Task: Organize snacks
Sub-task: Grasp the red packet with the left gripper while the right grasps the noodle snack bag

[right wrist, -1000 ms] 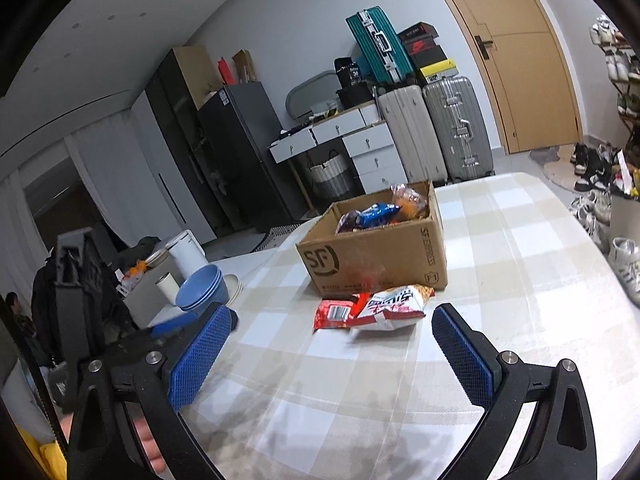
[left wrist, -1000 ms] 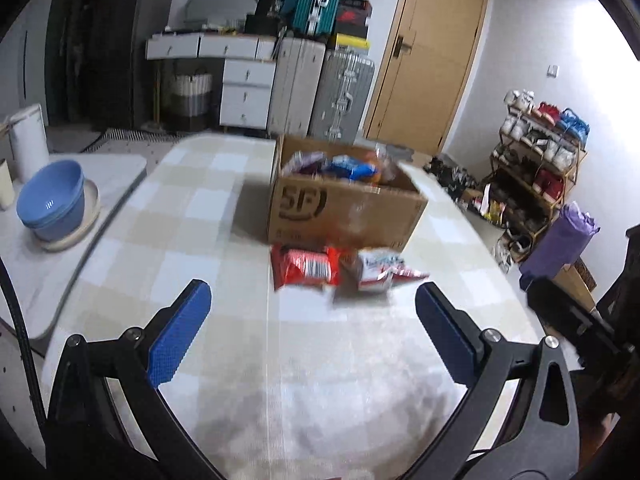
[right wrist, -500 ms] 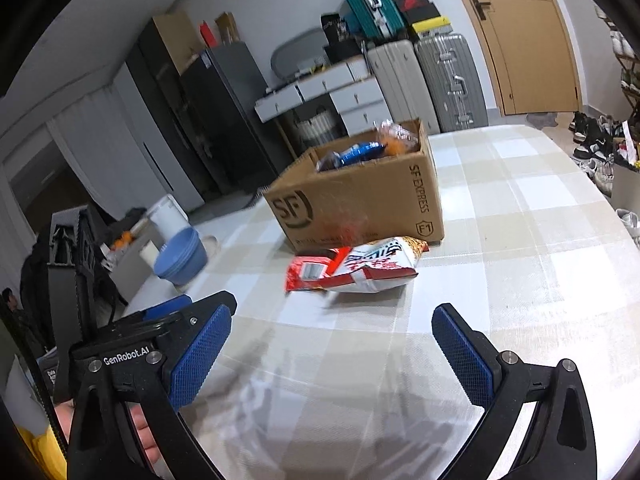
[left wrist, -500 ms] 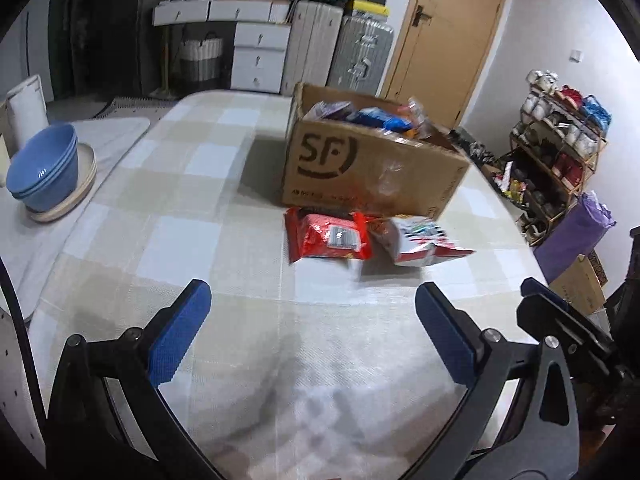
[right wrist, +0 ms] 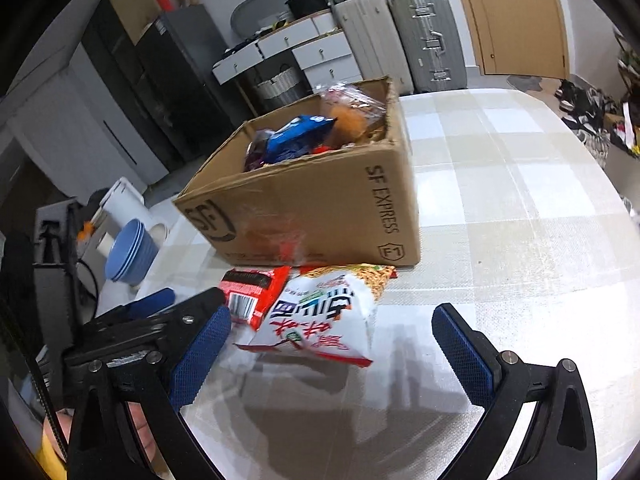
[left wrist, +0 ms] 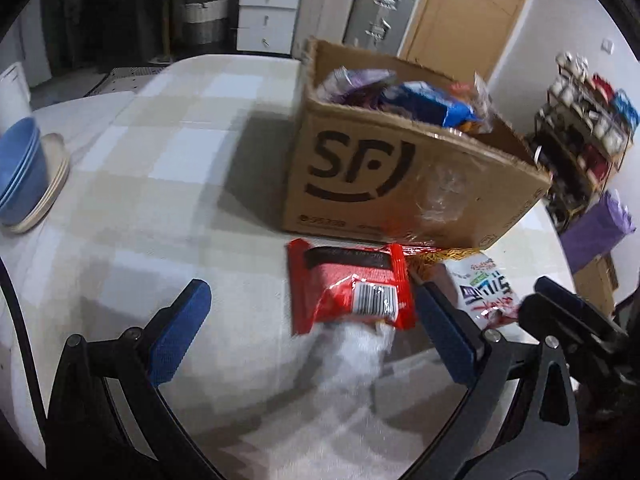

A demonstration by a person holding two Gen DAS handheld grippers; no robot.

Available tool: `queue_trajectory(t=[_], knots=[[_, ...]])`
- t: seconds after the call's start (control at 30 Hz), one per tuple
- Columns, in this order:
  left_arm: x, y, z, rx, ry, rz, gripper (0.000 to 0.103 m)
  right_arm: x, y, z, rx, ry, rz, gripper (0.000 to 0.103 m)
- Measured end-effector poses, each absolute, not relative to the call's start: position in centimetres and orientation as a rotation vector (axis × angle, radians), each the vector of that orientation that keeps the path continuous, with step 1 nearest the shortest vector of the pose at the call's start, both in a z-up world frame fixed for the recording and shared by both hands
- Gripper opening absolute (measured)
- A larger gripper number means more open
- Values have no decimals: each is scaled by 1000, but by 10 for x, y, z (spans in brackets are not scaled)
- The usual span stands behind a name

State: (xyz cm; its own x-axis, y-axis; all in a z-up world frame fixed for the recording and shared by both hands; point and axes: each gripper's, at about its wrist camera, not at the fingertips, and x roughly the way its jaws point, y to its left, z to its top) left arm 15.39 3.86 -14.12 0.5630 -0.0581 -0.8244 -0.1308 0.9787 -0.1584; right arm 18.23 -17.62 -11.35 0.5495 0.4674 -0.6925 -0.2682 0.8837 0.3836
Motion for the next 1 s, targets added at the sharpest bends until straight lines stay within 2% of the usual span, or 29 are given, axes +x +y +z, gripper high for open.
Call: queue_trajectory(t=[0.3, 0.37, 0.4, 0.43, 0.47, 0.5, 1.0], knots=[[194, 31, -180, -186, 1045, 52, 99, 180, -187, -139, 280, 946, 425, 102], [194, 27, -179, -180, 1024, 31, 87, 180, -189, -141, 282, 945, 422, 102], [193, 26, -179, -171, 1017, 27, 84, 180, -190, -141, 285, 943, 420, 102], [193, 24, -179, -168, 1006, 7, 73, 180, -190, -141, 289, 941, 420, 102], [192, 23, -178, -166, 997, -3, 57, 179, -191, -141, 294, 941, 419, 102], [193, 22, -178, -161, 994, -3, 52, 178, -192, -141, 297, 938, 419, 102], [160, 35, -169, -207, 969, -56, 47, 182, -174, -121, 240, 905, 433, 102]])
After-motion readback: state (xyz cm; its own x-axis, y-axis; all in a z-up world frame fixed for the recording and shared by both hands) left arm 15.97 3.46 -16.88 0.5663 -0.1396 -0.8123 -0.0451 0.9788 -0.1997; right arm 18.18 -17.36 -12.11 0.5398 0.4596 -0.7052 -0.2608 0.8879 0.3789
